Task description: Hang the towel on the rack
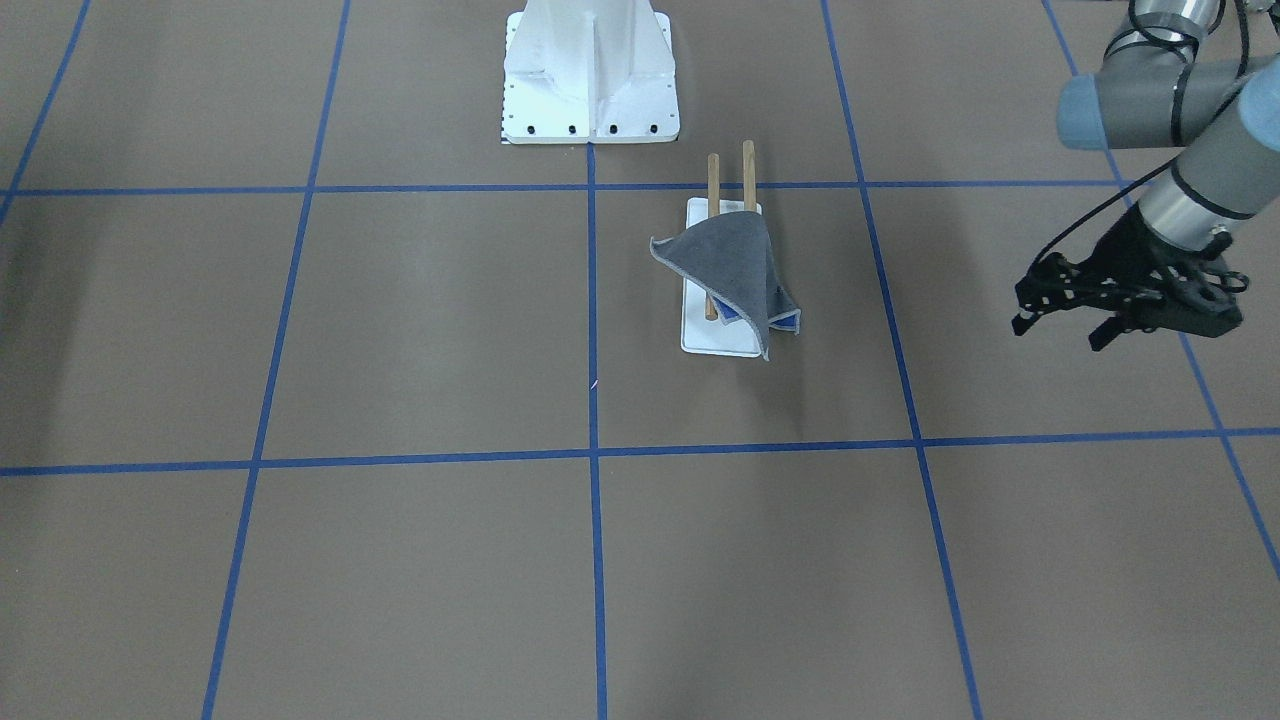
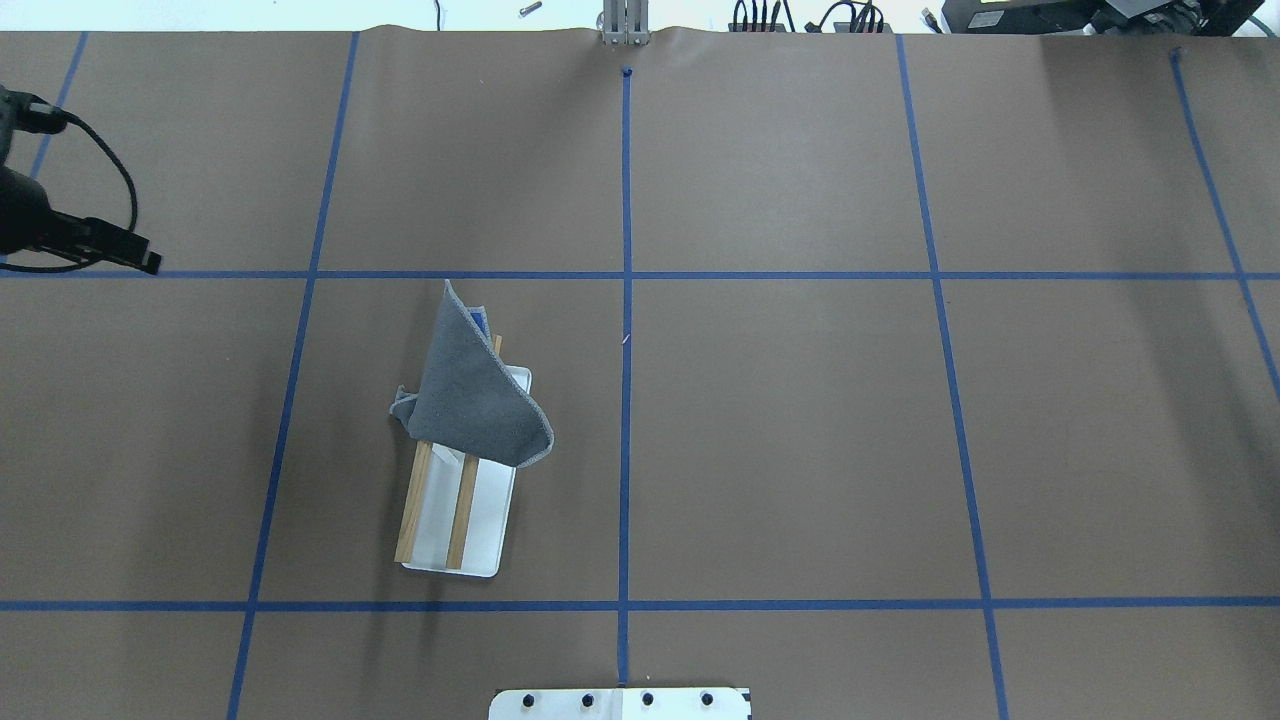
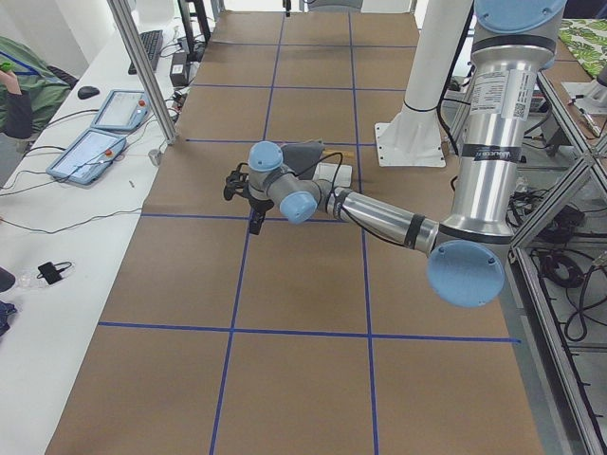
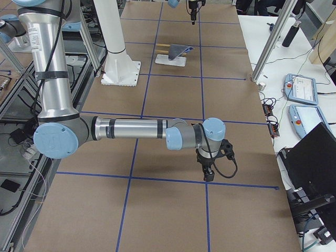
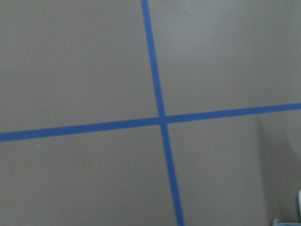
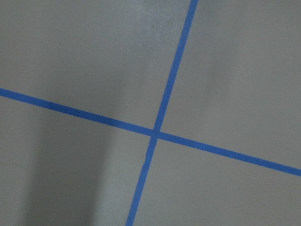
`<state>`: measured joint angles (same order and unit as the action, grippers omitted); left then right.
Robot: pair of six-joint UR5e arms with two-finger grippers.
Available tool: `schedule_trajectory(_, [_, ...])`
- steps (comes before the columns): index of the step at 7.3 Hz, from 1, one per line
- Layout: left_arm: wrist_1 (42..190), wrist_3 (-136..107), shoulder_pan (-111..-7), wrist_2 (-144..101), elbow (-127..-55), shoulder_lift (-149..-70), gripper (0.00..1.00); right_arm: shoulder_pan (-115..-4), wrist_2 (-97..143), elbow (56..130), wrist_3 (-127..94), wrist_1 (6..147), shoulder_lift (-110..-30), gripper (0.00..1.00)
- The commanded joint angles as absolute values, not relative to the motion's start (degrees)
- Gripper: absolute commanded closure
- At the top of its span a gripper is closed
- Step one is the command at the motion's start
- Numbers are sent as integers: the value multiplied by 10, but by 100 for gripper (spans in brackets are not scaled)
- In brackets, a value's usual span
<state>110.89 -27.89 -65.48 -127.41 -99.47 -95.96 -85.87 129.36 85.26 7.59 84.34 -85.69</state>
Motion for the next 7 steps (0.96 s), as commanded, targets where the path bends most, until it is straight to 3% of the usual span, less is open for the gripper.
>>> schedule_trajectory(1, [904,-6,-782,-1274,-992,-975,1,-881,1301,853,74,843,-878,0])
schedule_trajectory(5, [872,111,-916,-1275,-948,-911,1,-883,1302,858,74,849,-872,0])
schedule_trajectory(7, [875,105,-927,-1295,-982,-877,1,-883,1300,860,74,849,-868,0])
